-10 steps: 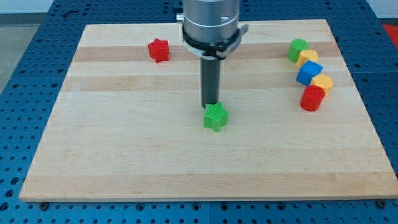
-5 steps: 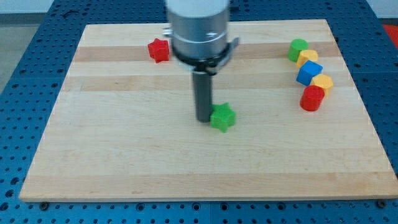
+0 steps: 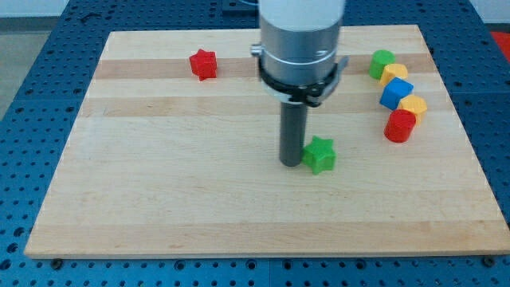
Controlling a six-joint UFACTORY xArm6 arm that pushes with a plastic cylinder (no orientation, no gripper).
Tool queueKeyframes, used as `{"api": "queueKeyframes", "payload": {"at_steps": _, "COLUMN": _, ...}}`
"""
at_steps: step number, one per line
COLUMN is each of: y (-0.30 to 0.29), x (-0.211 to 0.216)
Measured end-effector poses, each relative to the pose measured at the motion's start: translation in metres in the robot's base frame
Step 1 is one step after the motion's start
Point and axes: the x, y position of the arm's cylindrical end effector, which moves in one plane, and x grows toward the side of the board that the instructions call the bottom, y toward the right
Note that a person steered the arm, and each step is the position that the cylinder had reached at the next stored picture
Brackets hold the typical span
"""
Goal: Slide the green star below the red circle
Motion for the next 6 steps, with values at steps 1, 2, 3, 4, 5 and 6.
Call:
{"api": "queueKeyframes", "payload": {"at_steps": 1, "y": 0.051, "x": 0.0}}
{"api": "queueKeyframes", "payload": {"at_steps": 2, "y": 0.084, "x": 0.0}}
{"api": "queueKeyframes", "payload": {"at_steps": 3, "y": 0.089, "x": 0.004}}
{"api": "queueKeyframes", "payload": {"at_steps": 4, "y": 0.089, "x": 0.018}}
{"api": "queueKeyframes", "payload": {"at_steps": 5, "y": 0.104, "x": 0.018}}
{"api": "queueKeyframes", "payload": {"at_steps": 6, "y": 0.116, "x": 0.018}}
